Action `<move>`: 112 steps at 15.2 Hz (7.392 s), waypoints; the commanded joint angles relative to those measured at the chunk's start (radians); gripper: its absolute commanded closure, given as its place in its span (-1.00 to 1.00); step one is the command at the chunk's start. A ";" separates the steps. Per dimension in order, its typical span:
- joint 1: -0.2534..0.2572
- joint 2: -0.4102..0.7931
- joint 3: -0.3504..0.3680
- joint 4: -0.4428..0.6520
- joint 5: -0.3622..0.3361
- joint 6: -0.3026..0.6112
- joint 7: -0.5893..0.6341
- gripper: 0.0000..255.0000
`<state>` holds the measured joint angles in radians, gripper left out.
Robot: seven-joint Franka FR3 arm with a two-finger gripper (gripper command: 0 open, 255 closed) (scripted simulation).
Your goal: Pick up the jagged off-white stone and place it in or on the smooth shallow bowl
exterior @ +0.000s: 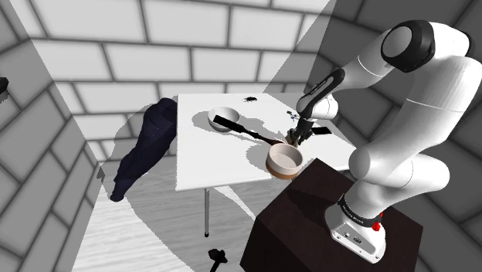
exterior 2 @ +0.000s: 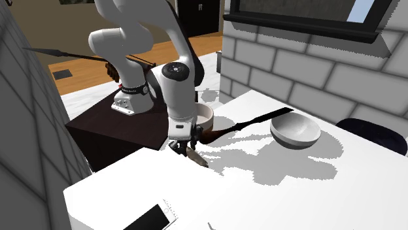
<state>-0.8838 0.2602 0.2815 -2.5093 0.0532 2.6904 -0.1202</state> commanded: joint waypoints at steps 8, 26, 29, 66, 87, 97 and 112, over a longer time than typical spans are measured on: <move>-0.018 -0.136 0.026 -0.009 0.054 -0.126 -0.029 1.00; -0.001 -0.403 0.046 -0.037 0.147 -0.356 -0.047 1.00; 0.041 -0.499 0.072 -0.129 0.203 -0.356 -0.028 1.00; -0.051 -0.148 0.380 -0.023 -0.582 -0.398 0.595 1.00; -0.030 -0.410 0.398 0.009 -0.313 -0.576 0.358 1.00; -0.007 -0.522 0.369 0.061 -0.234 -0.703 0.262 1.00; 0.166 -0.743 0.430 -0.009 -0.022 -0.849 0.319 1.00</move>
<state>-0.7185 -0.4874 0.7061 -2.5115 0.0296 1.8314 0.1927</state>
